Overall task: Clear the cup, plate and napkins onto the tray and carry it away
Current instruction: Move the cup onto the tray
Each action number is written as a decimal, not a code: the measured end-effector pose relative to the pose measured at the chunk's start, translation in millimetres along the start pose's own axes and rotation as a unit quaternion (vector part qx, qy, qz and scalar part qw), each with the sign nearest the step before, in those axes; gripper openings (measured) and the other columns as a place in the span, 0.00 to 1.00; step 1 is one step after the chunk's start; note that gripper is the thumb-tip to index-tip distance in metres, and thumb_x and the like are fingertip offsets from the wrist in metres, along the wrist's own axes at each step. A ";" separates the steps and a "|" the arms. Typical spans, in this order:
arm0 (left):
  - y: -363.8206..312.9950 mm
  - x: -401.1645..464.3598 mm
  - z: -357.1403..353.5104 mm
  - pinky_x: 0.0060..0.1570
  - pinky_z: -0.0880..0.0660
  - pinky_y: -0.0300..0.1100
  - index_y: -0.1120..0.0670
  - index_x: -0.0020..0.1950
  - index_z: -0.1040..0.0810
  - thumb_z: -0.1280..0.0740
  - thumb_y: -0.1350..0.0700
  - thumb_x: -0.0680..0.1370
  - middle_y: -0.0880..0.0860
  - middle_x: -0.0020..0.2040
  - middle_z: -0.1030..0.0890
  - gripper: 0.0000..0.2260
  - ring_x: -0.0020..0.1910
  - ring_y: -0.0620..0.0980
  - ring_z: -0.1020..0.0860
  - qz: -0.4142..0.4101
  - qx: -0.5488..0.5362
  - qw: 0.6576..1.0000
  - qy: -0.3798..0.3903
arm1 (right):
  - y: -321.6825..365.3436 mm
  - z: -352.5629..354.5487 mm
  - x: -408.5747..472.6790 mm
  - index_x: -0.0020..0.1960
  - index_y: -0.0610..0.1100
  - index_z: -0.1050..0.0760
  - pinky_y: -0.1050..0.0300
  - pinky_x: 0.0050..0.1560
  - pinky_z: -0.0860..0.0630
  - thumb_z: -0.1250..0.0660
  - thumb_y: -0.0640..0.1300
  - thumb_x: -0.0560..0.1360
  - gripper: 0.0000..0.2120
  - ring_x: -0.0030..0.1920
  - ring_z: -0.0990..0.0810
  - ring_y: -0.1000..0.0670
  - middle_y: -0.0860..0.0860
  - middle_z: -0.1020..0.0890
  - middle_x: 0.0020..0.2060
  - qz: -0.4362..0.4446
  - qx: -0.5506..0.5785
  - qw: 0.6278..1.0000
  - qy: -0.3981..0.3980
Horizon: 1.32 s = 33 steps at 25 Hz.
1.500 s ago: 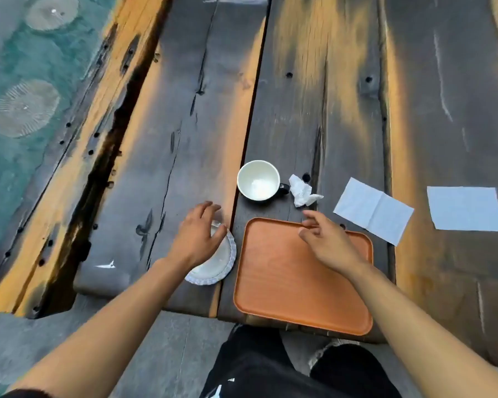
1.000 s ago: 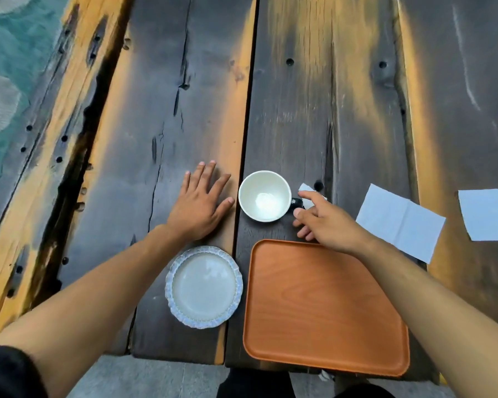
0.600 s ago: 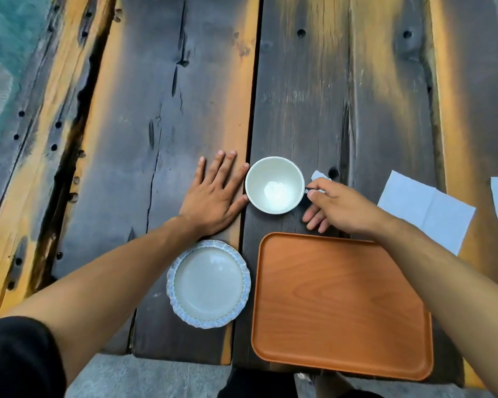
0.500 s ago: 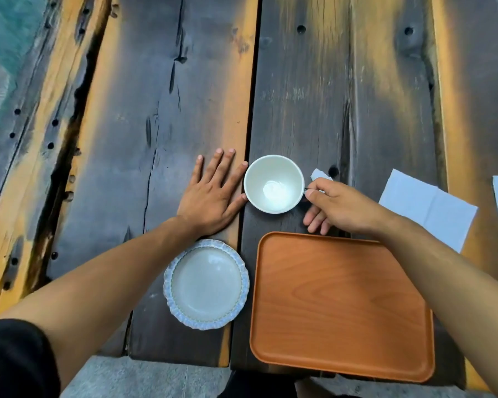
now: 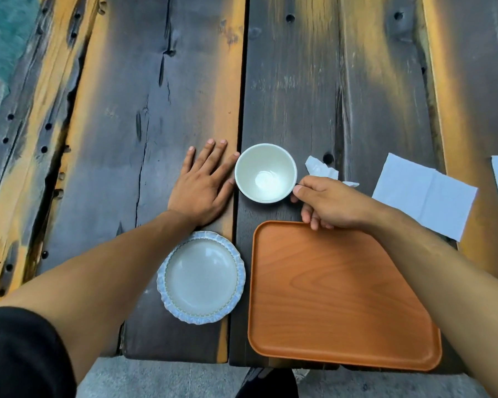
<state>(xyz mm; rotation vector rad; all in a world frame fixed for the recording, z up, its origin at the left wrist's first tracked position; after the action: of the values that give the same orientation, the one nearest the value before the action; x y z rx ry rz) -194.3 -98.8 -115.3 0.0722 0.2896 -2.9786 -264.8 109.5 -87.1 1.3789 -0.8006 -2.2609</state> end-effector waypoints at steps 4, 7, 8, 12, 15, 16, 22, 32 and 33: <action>1.5 -1.5 4.1 0.81 0.51 0.60 0.47 0.82 0.41 0.53 0.44 0.84 0.51 0.84 0.42 0.26 0.83 0.54 0.46 0.000 -0.021 1.000 -0.012 | 4.5 -2.9 -2.4 0.42 0.46 0.28 0.58 0.37 0.28 0.43 0.51 0.85 0.16 0.28 0.24 0.52 0.49 0.22 0.37 0.026 0.002 0.999 -0.041; 1.7 -1.3 4.7 0.81 0.51 0.59 0.49 0.82 0.41 0.53 0.44 0.84 0.51 0.83 0.42 0.27 0.83 0.53 0.46 -0.001 -0.031 0.999 -0.020 | 7.7 -1.8 0.6 0.39 0.47 0.28 0.56 0.37 0.28 0.42 0.51 0.85 0.17 0.28 0.27 0.52 0.49 0.23 0.35 0.044 0.046 0.995 -0.074; 1.7 -1.5 4.7 0.81 0.52 0.59 0.50 0.83 0.41 0.53 0.44 0.84 0.51 0.83 0.42 0.27 0.83 0.53 0.47 0.000 -0.032 0.999 -0.022 | 9.4 -1.3 1.1 0.39 0.47 0.28 0.55 0.37 0.28 0.42 0.52 0.84 0.17 0.27 0.27 0.52 0.49 0.23 0.35 0.048 0.054 0.994 -0.083; 3.1 0.1 1.0 0.81 0.52 0.58 0.51 0.83 0.42 0.53 0.43 0.84 0.51 0.83 0.42 0.28 0.83 0.53 0.47 -0.002 -0.029 0.999 -0.024 | 14.1 -2.5 -2.8 0.39 0.46 0.28 0.56 0.36 0.28 0.41 0.51 0.84 0.17 0.27 0.27 0.52 0.50 0.21 0.34 0.061 0.071 0.988 -0.121; 4.6 0.2 -0.1 0.81 0.51 0.60 0.53 0.82 0.40 0.52 0.44 0.83 0.52 0.83 0.40 0.28 0.83 0.54 0.47 -0.004 -0.031 0.999 -0.028 | 21.8 -3.7 -12.1 0.39 0.45 0.28 0.54 0.39 0.27 0.41 0.49 0.84 0.16 0.28 0.26 0.51 0.50 0.21 0.33 0.081 0.089 0.984 -0.130; 5.3 0.2 -0.5 0.81 0.51 0.60 0.53 0.82 0.40 0.51 0.44 0.83 0.52 0.83 0.40 0.28 0.83 0.54 0.47 -0.005 -0.032 0.999 -0.027 | 23.7 -3.4 -16.1 0.38 0.45 0.28 0.54 0.39 0.26 0.41 0.49 0.84 0.17 0.28 0.26 0.51 0.49 0.21 0.33 0.089 0.093 0.983 -0.129; 8.2 1.4 -5.3 0.81 0.51 0.60 0.51 0.83 0.45 0.43 0.46 0.84 0.52 0.83 0.41 0.29 0.83 0.53 0.48 -0.012 -0.028 0.999 -0.026 | 23.4 -1.7 -45.3 0.38 0.44 0.29 0.61 0.36 0.29 0.40 0.47 0.84 0.17 0.28 0.25 0.52 0.50 0.21 0.34 0.123 0.070 0.984 -0.109; 7.2 2.4 -1.5 0.82 0.54 0.58 0.44 0.82 0.39 0.48 0.45 0.82 0.50 0.84 0.43 0.26 0.84 0.52 0.48 0.001 -0.028 0.999 -0.031 | -5.0 -21.3 -83.1 0.39 0.45 0.27 0.59 0.39 0.28 0.40 0.49 0.84 0.16 0.29 0.24 0.54 0.49 0.22 0.27 0.160 -0.005 0.986 -0.038; 6.8 2.4 -1.7 0.82 0.53 0.57 0.44 0.81 0.38 0.48 0.46 0.82 0.50 0.84 0.42 0.26 0.83 0.52 0.47 0.000 -0.026 0.999 -0.032 | -7.6 -23.3 -84.2 0.40 0.44 0.27 0.59 0.39 0.28 0.39 0.49 0.84 0.16 0.29 0.24 0.54 0.49 0.22 0.27 0.163 -0.008 0.986 -0.034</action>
<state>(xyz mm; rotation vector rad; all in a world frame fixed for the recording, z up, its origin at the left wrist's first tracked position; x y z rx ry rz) -195.6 -105.5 -118.4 -0.0302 0.3602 -2.9648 -206.2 157.6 -43.0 1.0777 -0.9516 -2.0604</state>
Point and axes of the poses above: each hand's wrist, its own x-axis towards the middle knuckle, its own z-axis out of the back of the hand, y = z × x, the point moved 10 cm from there along x, towards the middle knuckle
